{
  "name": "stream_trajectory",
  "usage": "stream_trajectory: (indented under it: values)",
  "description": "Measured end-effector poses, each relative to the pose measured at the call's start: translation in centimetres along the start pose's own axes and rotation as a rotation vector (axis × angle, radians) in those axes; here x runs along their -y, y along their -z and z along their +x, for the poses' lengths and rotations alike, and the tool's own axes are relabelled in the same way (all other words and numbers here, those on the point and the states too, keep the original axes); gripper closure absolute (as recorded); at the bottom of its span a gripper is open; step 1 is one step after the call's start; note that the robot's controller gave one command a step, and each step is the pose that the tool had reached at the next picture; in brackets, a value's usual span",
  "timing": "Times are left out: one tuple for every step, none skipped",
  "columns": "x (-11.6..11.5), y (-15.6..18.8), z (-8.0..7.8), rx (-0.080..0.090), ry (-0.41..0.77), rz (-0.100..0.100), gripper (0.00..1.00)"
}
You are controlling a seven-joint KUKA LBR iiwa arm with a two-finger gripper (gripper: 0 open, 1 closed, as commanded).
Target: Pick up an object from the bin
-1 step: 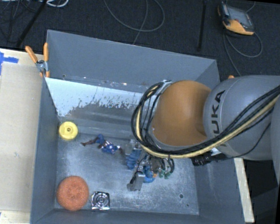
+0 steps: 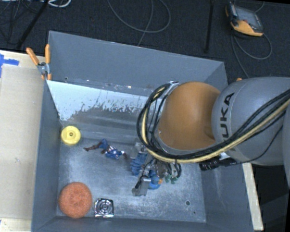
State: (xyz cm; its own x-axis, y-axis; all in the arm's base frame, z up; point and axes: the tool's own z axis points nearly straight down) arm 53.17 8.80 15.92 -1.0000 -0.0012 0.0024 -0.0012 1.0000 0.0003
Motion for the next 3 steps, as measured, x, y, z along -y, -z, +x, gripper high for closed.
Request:
stream_trajectory:
  values:
    - [1.5, -2.7, -4.9, 0.01, -0.018, -0.002, 0.0]
    - [5.7, -9.0, -2.8, 0.001, -0.042, 0.0, 1.0]
    - [5.7, -9.0, -2.8, 0.001, -0.044, -0.001, 1.0]
